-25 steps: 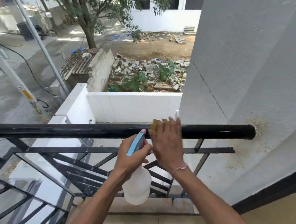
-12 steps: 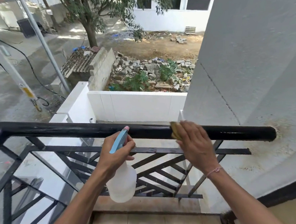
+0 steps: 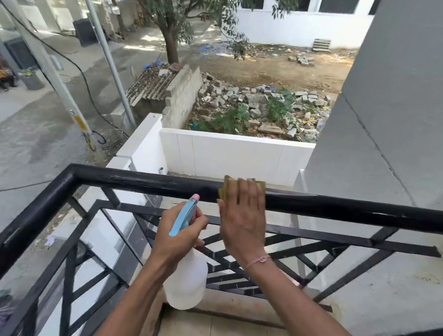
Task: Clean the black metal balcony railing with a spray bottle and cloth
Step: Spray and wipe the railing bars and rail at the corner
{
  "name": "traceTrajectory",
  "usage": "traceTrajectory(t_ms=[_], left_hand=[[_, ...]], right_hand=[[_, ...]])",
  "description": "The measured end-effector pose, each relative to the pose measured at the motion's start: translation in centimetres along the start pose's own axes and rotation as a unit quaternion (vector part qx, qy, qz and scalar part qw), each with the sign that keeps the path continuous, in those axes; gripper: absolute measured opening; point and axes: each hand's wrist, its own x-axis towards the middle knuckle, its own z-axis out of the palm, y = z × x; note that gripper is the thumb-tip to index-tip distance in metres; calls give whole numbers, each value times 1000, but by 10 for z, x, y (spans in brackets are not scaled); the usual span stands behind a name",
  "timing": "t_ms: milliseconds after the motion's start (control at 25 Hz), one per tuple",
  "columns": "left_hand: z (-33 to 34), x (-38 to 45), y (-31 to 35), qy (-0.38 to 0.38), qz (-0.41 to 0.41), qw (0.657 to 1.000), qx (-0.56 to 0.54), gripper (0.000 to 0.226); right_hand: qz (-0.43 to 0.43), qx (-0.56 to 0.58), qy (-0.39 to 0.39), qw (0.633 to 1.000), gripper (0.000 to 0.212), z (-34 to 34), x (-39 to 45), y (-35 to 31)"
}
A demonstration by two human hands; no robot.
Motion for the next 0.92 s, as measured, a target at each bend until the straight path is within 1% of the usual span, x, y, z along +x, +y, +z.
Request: traceTrajectory(t_ms=[120,200,320,360,400,440,520,600,680,720,760,800,920], left_hand=[[-37,0,-6,27,4,1000,2,15],[-58,2,-12,45,6,999,2,11],[-74,9,-19,50,4,999,5,14],[-77,10,-21,50,1,999,7,15],[-78,12,-22,48,0,999,9,16],[-79,13,-22,45,0,999,11,15],[-81,15,-22,40,-1,999,11,15],[-83,17,-23,36,1,999,14,17],[-87,21,-25,37,0,999,13,15],[-90,22,-27,41,-2,999,11,14],[-94,23,-28,45,-4,999,8,13],[-99,24,-30,50,-5,999,7,13],[-119,26,-34,60,-14,998,-6,13]], right_hand=[[-65,0,-30,997,50,21,31,-70],[-123,2,-13,992,50,34,39,-84],[-251,-32,31,967,53,34,29,-49],[-281,-52,38,958,52,30,24,-29],[-290,-66,43,954,50,25,19,-8],[-279,-72,46,956,49,18,12,13],[-222,-71,47,971,49,3,0,51],[-117,-68,41,990,52,-10,-9,67],[12,-60,41,997,50,-14,-9,50],[62,-61,41,995,47,-12,-4,32],[88,-60,36,994,45,-9,3,10],[85,-55,30,994,43,-5,11,-14],[25,-24,-2,999,43,13,31,-83]])
